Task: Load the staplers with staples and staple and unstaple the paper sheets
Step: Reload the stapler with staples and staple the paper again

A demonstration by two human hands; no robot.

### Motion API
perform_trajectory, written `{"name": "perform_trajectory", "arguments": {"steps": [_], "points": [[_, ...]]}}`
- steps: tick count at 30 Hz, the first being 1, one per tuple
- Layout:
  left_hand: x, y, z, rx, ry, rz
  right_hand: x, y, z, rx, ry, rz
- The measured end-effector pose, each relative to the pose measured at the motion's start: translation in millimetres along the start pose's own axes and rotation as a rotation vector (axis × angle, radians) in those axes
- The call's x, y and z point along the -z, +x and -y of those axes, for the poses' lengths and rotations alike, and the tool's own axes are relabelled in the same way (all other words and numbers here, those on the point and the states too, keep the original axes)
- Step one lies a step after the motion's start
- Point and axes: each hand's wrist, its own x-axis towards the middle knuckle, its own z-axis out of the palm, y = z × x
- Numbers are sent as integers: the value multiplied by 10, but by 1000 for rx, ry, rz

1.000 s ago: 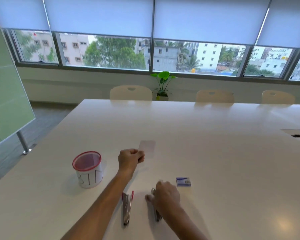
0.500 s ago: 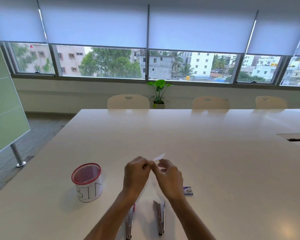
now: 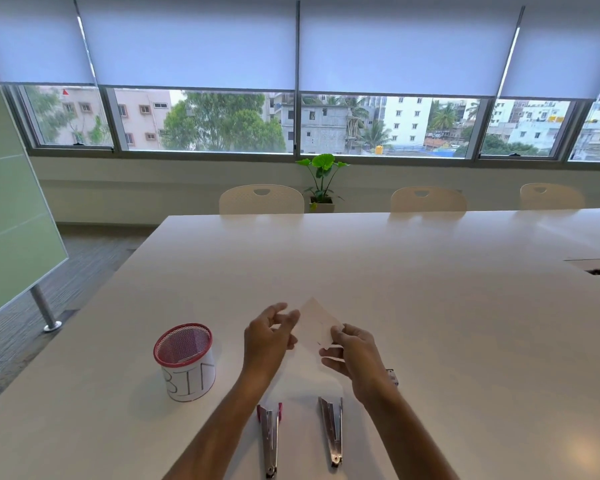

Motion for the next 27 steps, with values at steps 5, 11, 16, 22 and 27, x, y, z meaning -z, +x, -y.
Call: {"name": "perform_trajectory", "arguments": {"steps": [5,11,16,22,27], "points": [[57,57,16,201,-257,143,-28,21,-73,31,-91,58],[40,72,130,206,-272,127,-3,74,-107,98,-79,13],[14,61,159,208,-246,147,18,131,-153,141,-118,-74],[23,103,194,184,-180,150,-4,206,-271,189,-155,-119],[96,163,232,163,-104,185,-58,245,-243,329,-294,-184]]}}
